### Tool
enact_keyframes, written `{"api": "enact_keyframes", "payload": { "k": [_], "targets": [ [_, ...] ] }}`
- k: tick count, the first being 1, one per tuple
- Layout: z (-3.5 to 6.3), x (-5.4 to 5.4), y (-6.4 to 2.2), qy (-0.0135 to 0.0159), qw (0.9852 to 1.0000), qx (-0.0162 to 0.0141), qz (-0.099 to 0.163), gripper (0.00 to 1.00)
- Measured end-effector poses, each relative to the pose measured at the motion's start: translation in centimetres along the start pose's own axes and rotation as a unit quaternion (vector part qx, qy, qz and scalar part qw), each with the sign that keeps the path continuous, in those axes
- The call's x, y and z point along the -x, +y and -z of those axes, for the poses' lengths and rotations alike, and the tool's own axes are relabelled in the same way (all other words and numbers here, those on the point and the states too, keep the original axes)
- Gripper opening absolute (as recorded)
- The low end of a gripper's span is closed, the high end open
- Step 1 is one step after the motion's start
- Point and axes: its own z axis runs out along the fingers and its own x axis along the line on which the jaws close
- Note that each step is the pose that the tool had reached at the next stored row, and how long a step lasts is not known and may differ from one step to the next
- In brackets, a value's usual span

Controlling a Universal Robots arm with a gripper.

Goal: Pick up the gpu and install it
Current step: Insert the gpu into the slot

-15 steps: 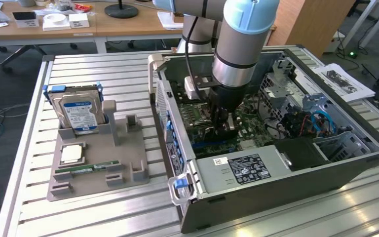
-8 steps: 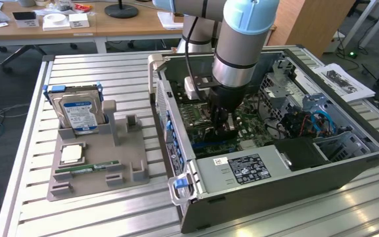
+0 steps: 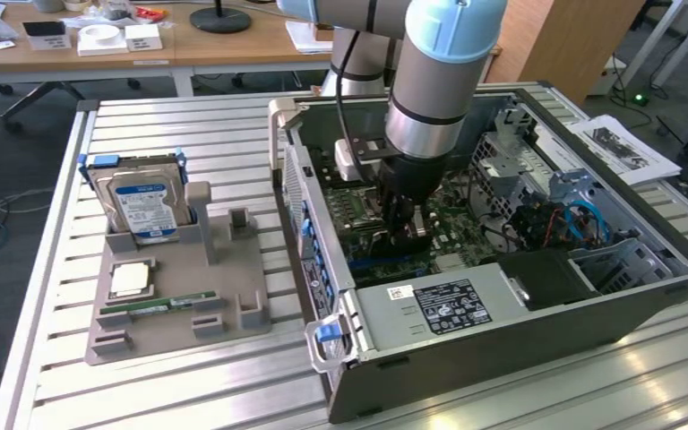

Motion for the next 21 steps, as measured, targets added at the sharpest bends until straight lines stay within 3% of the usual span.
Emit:
{"api": "enact_keyframes", "payload": {
  "k": [21],
  "targets": [
    [-0.21,0.0,0.04,0.0,1.0,-0.0001,0.0,0.27]
  ]
}}
